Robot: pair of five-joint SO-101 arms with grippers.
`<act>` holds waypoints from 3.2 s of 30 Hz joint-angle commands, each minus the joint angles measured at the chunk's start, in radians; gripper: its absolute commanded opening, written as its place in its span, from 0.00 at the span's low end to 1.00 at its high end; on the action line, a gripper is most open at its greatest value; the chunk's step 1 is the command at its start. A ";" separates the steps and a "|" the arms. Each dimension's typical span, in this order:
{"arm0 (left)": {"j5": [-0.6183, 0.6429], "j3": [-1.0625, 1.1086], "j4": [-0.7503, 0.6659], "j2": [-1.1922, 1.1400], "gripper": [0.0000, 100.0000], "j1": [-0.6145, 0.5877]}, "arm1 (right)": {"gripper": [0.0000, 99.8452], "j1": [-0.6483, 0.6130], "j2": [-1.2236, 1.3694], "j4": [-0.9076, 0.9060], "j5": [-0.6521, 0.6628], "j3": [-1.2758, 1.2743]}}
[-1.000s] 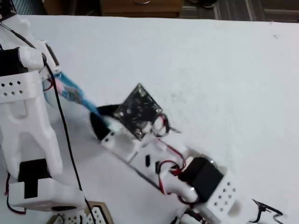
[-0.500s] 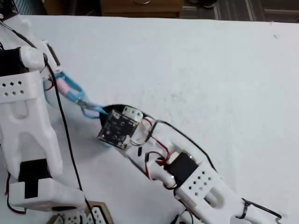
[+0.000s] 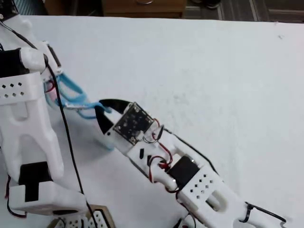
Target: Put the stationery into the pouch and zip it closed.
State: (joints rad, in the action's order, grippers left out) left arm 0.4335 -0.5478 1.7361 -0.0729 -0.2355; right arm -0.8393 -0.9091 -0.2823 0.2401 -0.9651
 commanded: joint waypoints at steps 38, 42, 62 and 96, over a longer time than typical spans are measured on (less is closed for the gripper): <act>0.008 0.038 0.034 -0.045 0.02 0.019 | 0.02 0.104 -0.047 0.260 -0.008 -0.080; 0.008 0.040 0.029 -0.047 0.02 0.021 | 0.02 0.107 -0.162 0.202 -0.008 -0.141; 0.008 0.040 0.020 -0.047 0.02 0.068 | 0.02 0.104 -0.486 -0.143 -0.107 -0.176; 0.008 0.041 0.012 -0.047 0.02 0.064 | 0.09 0.102 -0.627 0.042 -0.100 -0.376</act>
State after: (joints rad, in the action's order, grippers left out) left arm 0.4335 -0.5478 1.7392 -0.0775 -0.1818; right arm -0.7702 -1.5321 -0.2608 0.1419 -1.3763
